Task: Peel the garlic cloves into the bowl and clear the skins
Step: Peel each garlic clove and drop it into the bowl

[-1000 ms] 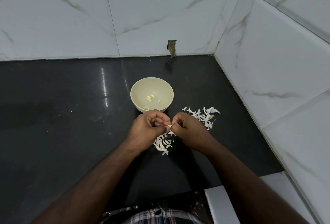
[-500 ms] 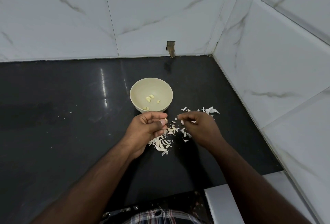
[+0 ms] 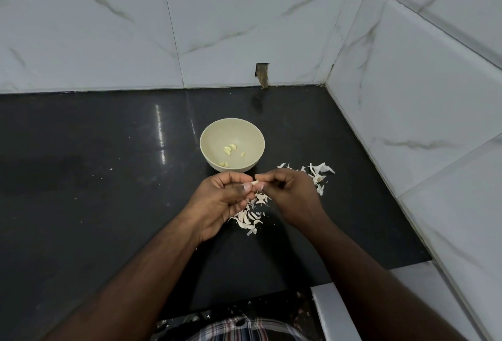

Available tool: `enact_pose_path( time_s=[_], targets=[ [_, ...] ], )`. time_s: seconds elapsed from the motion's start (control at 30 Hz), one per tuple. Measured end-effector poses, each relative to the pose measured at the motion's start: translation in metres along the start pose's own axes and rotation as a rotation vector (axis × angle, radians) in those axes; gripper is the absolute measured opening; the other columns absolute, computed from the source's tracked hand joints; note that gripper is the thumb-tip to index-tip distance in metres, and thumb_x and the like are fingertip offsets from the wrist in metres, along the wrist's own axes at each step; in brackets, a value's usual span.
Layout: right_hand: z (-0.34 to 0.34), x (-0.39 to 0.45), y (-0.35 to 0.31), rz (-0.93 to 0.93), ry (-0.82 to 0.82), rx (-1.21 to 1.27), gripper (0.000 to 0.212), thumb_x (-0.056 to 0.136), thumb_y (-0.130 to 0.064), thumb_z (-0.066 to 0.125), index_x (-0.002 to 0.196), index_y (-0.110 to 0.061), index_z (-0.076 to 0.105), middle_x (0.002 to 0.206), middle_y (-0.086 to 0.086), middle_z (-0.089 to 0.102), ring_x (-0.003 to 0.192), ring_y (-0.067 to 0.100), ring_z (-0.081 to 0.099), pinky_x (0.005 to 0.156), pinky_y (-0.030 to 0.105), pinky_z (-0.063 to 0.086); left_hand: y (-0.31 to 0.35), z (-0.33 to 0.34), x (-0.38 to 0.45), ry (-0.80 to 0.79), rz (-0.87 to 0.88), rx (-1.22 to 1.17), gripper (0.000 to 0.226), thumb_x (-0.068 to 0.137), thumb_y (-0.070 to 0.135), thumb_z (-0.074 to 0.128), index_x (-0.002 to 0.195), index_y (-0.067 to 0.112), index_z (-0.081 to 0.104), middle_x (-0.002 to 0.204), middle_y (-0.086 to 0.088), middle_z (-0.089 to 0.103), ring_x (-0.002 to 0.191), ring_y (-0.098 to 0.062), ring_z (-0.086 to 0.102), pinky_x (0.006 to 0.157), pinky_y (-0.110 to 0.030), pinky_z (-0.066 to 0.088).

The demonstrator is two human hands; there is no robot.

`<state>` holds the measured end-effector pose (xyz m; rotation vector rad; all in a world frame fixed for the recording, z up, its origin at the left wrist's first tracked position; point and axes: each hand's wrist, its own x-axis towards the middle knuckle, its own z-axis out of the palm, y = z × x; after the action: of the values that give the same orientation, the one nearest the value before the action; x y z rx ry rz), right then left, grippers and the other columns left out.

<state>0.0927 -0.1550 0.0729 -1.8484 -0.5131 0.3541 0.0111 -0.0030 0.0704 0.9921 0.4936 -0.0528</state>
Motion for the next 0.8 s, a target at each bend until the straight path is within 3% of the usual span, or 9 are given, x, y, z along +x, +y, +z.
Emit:
enact_pose_path(
  time_s=[0.2,0.33,0.6,0.8],
  targets=[
    [0.0001,-0.0046,-0.0028,0.013,0.025,0.084,0.017,0.085,0.001,0.074,0.1,-0.007,0.076,0.069,-0.017,0.071,0.063,-0.007,0.064,0.06,0.008,0.047,-0.0001,0.0024,0.0003,0.052,0.031,0.032,0.007,0.087,0.001,0.07,0.093,0.005,0.071,0.078,-0.009,0.072,0.069,-0.011,0.067,0.06,-0.017,0.055],
    [0.0016,-0.0057,-0.003,-0.02,0.087,0.005,0.015,0.082,-0.005,0.078,0.089,-0.019,0.079,0.072,-0.011,0.073,0.063,-0.004,0.063,0.064,0.011,0.047,-0.0013,0.0065,-0.0003,0.084,0.067,0.049,0.005,0.087,0.0,0.071,0.09,0.003,0.071,0.077,-0.011,0.071,0.067,-0.011,0.065,0.059,-0.016,0.054],
    [0.0062,-0.007,-0.0002,-0.094,0.137,-0.132,0.015,0.083,-0.007,0.074,0.082,-0.023,0.075,0.071,-0.011,0.07,0.062,0.003,0.063,0.06,0.015,0.048,-0.0057,0.0093,0.0011,0.114,0.083,0.041,0.004,0.089,0.0,0.069,0.091,0.003,0.07,0.079,-0.011,0.072,0.069,-0.012,0.065,0.061,-0.017,0.055],
    [0.0018,-0.0076,0.0019,-0.09,0.054,-0.138,0.017,0.084,-0.007,0.073,0.082,-0.024,0.072,0.073,-0.018,0.068,0.063,0.001,0.061,0.061,0.015,0.048,-0.0041,0.0078,0.0004,0.054,0.059,-0.006,0.009,0.087,-0.004,0.068,0.089,0.005,0.067,0.08,-0.01,0.07,0.071,-0.013,0.064,0.06,-0.017,0.054]
  ],
)
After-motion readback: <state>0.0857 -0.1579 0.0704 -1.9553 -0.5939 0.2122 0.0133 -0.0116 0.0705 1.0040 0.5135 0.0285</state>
